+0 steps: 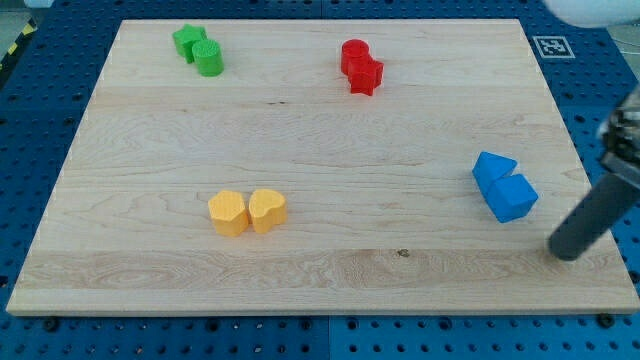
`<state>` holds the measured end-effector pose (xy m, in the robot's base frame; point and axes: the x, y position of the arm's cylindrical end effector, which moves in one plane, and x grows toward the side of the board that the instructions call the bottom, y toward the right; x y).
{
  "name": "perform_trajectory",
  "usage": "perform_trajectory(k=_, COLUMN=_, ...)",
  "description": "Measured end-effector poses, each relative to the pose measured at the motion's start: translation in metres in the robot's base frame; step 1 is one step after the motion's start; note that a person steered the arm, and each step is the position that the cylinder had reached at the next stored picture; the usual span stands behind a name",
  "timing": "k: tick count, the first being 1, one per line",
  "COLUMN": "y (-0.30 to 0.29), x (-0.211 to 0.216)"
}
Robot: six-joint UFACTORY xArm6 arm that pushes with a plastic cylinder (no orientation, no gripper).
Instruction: Push the blue cube towards the center of the board
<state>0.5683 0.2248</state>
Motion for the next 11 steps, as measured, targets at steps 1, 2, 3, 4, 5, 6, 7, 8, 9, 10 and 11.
perform_trajectory(k=1, y=-0.009, x=-0.019)
perform_trajectory(k=2, y=0.005, x=-0.019)
perform_trajectory(k=3, y=0.005, x=-0.037)
perform_trajectory(k=4, y=-0.002, x=-0.059)
perform_trajectory(k=5, y=-0.057, x=-0.063)
perform_trajectory(k=6, y=-0.066, x=-0.078)
perform_trajectory(k=7, y=-0.041, x=-0.072)
perform_trajectory(k=8, y=-0.027, x=-0.061)
perform_trajectory(k=9, y=-0.087, x=-0.061)
perform_trajectory(k=10, y=-0.154, x=-0.069)
perform_trajectory(k=11, y=-0.156, x=-0.069)
